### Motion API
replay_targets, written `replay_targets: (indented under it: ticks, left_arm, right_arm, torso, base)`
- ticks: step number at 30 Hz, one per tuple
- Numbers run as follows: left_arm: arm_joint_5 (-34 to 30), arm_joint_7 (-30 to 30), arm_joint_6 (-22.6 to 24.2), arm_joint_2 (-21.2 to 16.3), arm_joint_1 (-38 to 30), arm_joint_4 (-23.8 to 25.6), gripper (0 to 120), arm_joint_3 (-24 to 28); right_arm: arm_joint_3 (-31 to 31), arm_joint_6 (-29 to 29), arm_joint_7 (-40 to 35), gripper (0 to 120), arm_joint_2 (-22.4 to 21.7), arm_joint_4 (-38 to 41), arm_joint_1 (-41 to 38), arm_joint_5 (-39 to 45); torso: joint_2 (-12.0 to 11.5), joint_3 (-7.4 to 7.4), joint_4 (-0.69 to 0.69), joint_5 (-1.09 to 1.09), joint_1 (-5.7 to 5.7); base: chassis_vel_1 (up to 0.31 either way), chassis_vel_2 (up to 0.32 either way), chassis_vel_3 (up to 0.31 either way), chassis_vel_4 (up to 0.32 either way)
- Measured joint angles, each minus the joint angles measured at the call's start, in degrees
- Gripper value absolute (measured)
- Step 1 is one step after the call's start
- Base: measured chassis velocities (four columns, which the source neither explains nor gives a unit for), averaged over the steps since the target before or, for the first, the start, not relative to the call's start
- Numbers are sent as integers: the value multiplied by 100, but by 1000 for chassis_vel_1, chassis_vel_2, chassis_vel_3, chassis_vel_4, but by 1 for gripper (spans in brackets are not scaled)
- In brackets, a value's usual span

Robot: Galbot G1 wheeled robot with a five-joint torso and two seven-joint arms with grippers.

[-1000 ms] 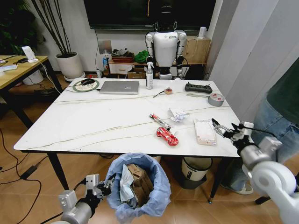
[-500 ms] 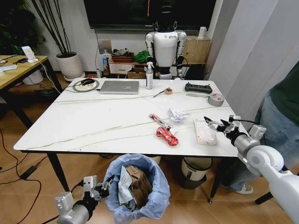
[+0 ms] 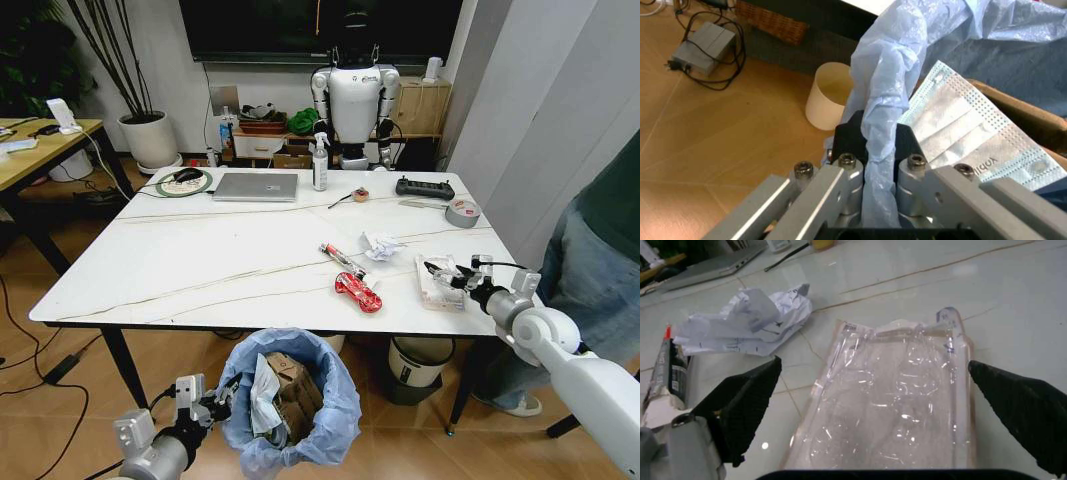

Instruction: Pick up the trash bin and place the trash from the table into it.

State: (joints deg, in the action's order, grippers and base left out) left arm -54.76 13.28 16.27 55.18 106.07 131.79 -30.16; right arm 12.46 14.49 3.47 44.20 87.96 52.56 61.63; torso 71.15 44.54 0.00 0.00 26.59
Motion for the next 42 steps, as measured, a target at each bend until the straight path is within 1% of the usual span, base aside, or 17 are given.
replay_targets:
  ticks: [20, 25, 26, 27, 29, 30, 32, 34, 35, 38, 39, 42]
  left_arm:
    - [-60, 24, 1, 3, -98, -48, 2, 23]
    - [-72, 30, 2, 2, -119, -48, 2, 23]
    - [-73, 31, 2, 3, -122, -50, 2, 24]
    - [-73, 31, 2, 3, -122, -50, 2, 24]
    - [-83, 34, 2, 0, -147, -58, 2, 24]
    - [-89, 38, 2, -3, -162, -60, 2, 24]
    - [-97, 43, 3, -6, -176, -61, 2, 26]
    - [-103, 44, 2, -9, -183, -64, 2, 27]
    - [-108, 46, 3, -16, -189, -69, 2, 27]
    - [-120, 48, 3, -27, -205, -76, 2, 27]
    - [-120, 48, 3, -27, -205, -76, 2, 27]
    - [-136, 51, 3, -38, -230, -87, 2, 27]
  right_arm:
    - [-35, 35, -18, 100, -136, -134, 112, -284]
    - [-54, 55, -18, 87, -171, -121, 120, -300]
    - [-54, 59, -19, 80, -184, -109, 132, -301]
    - [-54, 59, -19, 80, -184, -109, 132, -301]
    - [-47, 63, -19, 68, -207, -56, 174, -305]
    - [-47, 62, -21, 67, -208, -44, 181, -314]
    - [-48, 62, -24, 57, -212, -34, 183, -324]
    - [-48, 62, -26, 55, -219, -20, 184, -326]
    - [-50, 63, -29, 47, -229, -2, 185, -326]
    - [-59, 64, -39, 36, -258, 27, 186, -327]
    - [-59, 64, -39, 36, -258, 27, 186, -327]
    - [-70, 61, -40, 23, -284, 46, 180, -334]
  torso:
    - [0, 0, -1, -1, 0]
    - [0, 0, -1, -1, 0]
    - [0, 0, 0, -1, 0]
    - [0, 0, 0, -1, 0]
    - [0, 0, -1, -1, 0]
    - [0, 0, -1, 0, 0]
    - [0, 0, -1, 0, 0]
    - [0, 0, -1, 1, 0]
    - [0, 1, 0, 1, 0]
    - [0, 1, 0, 2, 0]
    - [0, 1, 0, 2, 0]
    - [0, 1, 0, 1, 0]
  base:
    - [0, 0, 0, 0]
    - [0, 0, 0, 0]
    - [0, 0, 0, 0]
    - [0, 0, 0, 0]
    - [0, 0, 0, 0]
    - [0, 0, 0, 0]
    - [0, 0, 0, 0]
    - [0, 0, 0, 0]
    - [0, 0, 0, 0]
    - [0, 0, 0, 0]
    - [0, 0, 0, 0]
    - [0, 0, 0, 0]
